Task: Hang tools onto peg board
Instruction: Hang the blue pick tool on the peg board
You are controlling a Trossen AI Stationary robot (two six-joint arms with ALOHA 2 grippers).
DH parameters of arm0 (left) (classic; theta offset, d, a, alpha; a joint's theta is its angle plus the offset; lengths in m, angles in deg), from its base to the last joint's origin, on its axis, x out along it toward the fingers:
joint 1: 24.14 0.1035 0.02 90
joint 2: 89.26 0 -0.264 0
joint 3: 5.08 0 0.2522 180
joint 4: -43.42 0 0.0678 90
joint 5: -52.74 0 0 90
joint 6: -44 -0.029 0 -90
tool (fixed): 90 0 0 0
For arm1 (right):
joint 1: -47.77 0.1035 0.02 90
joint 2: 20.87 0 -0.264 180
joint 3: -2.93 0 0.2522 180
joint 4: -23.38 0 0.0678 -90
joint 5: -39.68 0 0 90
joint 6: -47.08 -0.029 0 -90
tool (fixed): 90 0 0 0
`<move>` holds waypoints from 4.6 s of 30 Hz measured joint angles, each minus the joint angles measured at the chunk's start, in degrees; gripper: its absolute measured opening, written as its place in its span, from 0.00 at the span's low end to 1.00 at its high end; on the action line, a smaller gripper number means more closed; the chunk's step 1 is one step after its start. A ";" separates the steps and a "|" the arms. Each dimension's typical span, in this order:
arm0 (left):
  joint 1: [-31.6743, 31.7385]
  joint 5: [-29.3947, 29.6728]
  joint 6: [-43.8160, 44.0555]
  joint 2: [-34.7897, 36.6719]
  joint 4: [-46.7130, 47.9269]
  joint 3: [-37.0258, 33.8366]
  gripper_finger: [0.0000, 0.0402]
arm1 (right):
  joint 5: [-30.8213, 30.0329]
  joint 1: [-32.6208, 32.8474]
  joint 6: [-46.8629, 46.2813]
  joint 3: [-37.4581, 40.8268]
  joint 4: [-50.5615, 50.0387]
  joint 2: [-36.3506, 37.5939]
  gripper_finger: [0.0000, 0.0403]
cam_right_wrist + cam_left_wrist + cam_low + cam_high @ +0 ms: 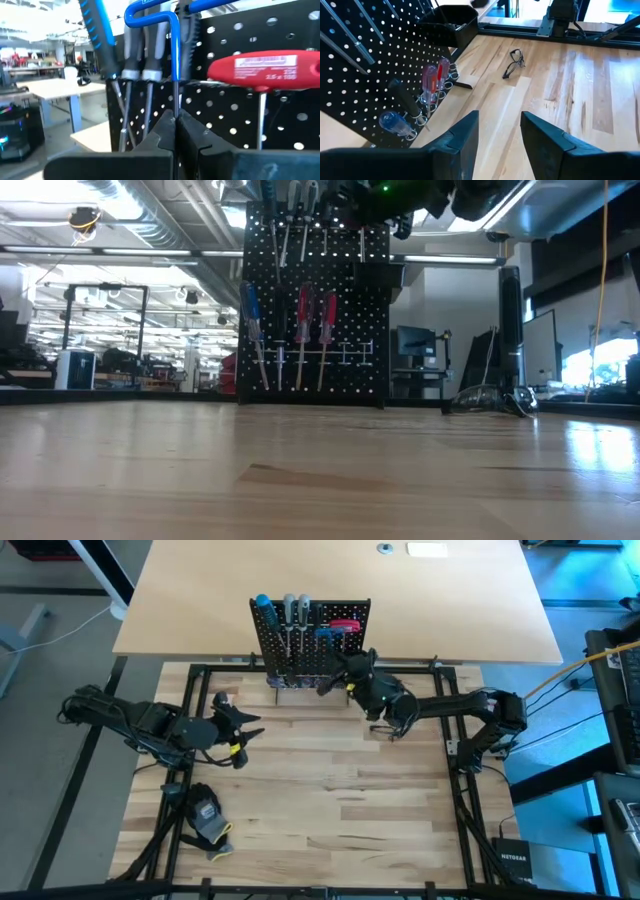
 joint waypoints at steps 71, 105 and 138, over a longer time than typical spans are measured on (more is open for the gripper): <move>4.96 -36.31 -26.28 -19.22 -77.43 -18.27 0.34 | 35.47 22.89 3.88 14.40 9.89 0.83 0.01; 5.08 -35.10 -30.31 -18.62 -76.63 -18.23 0.00 | 35.42 22.93 -2.98 9.99 -0.92 0.83 0.21; 3.15 -7.26 -33.03 -11.61 -51.77 -18.23 0.00 | 12.41 29.19 -7.23 9.29 -36.21 16.72 0.36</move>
